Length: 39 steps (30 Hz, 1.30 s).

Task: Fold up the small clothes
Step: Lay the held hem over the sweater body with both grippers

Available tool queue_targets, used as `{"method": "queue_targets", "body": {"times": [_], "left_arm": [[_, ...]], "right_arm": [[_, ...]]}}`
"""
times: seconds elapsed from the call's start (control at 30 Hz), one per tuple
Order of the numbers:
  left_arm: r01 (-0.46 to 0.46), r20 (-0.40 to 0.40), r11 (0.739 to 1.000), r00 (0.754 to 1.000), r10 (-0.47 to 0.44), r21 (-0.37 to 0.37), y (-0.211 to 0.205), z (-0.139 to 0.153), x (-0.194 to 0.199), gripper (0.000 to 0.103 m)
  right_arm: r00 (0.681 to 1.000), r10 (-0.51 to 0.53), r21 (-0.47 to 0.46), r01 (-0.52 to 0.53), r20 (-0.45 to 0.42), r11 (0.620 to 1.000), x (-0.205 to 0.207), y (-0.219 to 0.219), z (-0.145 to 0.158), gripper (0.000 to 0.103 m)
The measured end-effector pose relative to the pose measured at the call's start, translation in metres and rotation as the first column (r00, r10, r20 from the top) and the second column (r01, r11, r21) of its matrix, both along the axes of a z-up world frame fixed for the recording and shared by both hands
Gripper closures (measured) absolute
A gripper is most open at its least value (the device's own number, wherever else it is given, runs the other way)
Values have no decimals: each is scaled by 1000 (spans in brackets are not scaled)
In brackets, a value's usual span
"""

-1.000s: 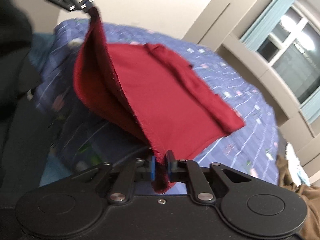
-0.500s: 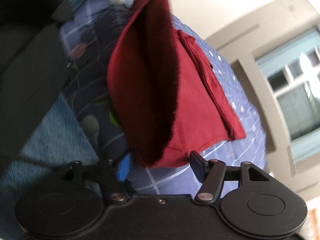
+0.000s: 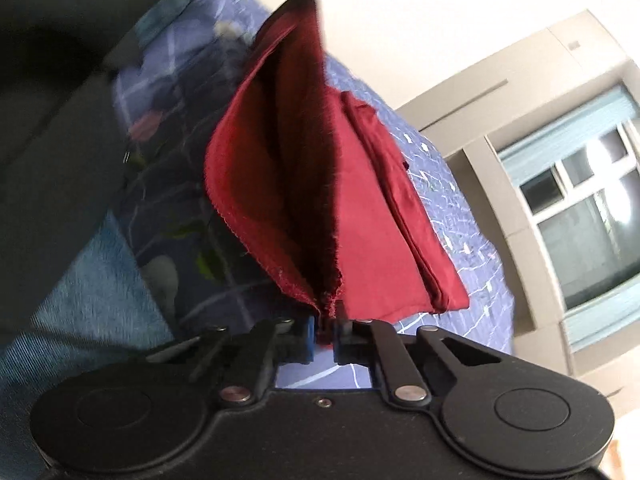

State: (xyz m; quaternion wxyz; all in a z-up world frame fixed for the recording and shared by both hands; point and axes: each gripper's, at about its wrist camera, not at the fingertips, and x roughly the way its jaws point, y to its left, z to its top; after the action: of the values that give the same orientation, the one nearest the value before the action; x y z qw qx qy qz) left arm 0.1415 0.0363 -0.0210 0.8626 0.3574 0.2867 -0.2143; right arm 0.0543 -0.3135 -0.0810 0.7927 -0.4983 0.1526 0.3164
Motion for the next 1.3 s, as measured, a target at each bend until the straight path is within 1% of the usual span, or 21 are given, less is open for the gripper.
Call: {"method": "queue_targets", "body": {"times": [0.1, 0.17, 0.23, 0.3, 0.37, 0.4, 0.5, 0.57, 0.6, 0.67, 0.77, 0.83, 0.9, 0.97, 1.1, 1.23, 1.3], "left_arm": [[-25, -12, 999, 1000, 24, -40, 6, 7, 1, 102], [-56, -37, 993, 998, 53, -102, 11, 14, 4, 102], [-108, -62, 975, 993, 98, -192, 18, 24, 8, 102], [-163, -92, 946, 986, 142, -280, 27, 34, 14, 102], [-226, -137, 901, 973, 188, -370, 38, 43, 24, 102], [-252, -157, 881, 966, 205, -400, 44, 46, 30, 102], [-319, -200, 822, 947, 253, -471, 60, 55, 50, 102], [-351, -212, 785, 936, 280, -511, 68, 63, 67, 102], [-361, -214, 772, 932, 291, -524, 71, 67, 76, 102], [-371, -202, 755, 929, 311, -540, 75, 75, 97, 102], [-373, -172, 750, 926, 335, -546, 76, 88, 135, 102], [-377, -159, 752, 924, 349, -541, 74, 92, 162, 102], [-392, -166, 746, 917, 362, -538, 72, 93, 193, 102], [-416, -183, 735, 907, 380, -535, 73, 89, 222, 102], [-484, -252, 698, 874, 416, -527, 80, 66, 281, 102], [-564, -346, 650, 826, 446, -509, 92, 32, 333, 102], [-601, -390, 623, 799, 457, -501, 99, 13, 354, 102]], "right_arm": [[997, -44, 106, 51, -66, 993, 12, -3, 25, 96], [992, -77, 176, 93, -95, 980, 24, -8, 43, 96], [987, -104, 247, 131, -118, 960, 38, -12, 61, 96], [983, -122, 307, 160, -139, 938, 53, -16, 76, 96], [979, -133, 348, 179, -152, 920, 70, -18, 89, 96], [978, -137, 362, 186, -156, 913, 80, -18, 95, 96], [974, -153, 396, 208, -166, 894, 110, -19, 109, 96], [971, -168, 418, 226, -172, 880, 135, -20, 119, 96], [968, -176, 426, 237, -177, 873, 149, -20, 123, 96], [964, -194, 433, 255, -181, 864, 178, -20, 131, 96], [953, -232, 428, 295, -195, 854, 223, -19, 137, 96], [941, -257, 428, 329, -219, 842, 256, -16, 138, 96], [925, -284, 420, 369, -252, 829, 293, -13, 137, 96], [911, -304, 411, 398, -278, 820, 326, -11, 133, 96], [889, -326, 373, 435, -322, 819, 386, -2, 116, 96], [869, -335, 312, 452, -364, 836, 441, 14, 91, 96], [855, -342, 285, 466, -390, 838, 461, 19, 75, 96]]}}
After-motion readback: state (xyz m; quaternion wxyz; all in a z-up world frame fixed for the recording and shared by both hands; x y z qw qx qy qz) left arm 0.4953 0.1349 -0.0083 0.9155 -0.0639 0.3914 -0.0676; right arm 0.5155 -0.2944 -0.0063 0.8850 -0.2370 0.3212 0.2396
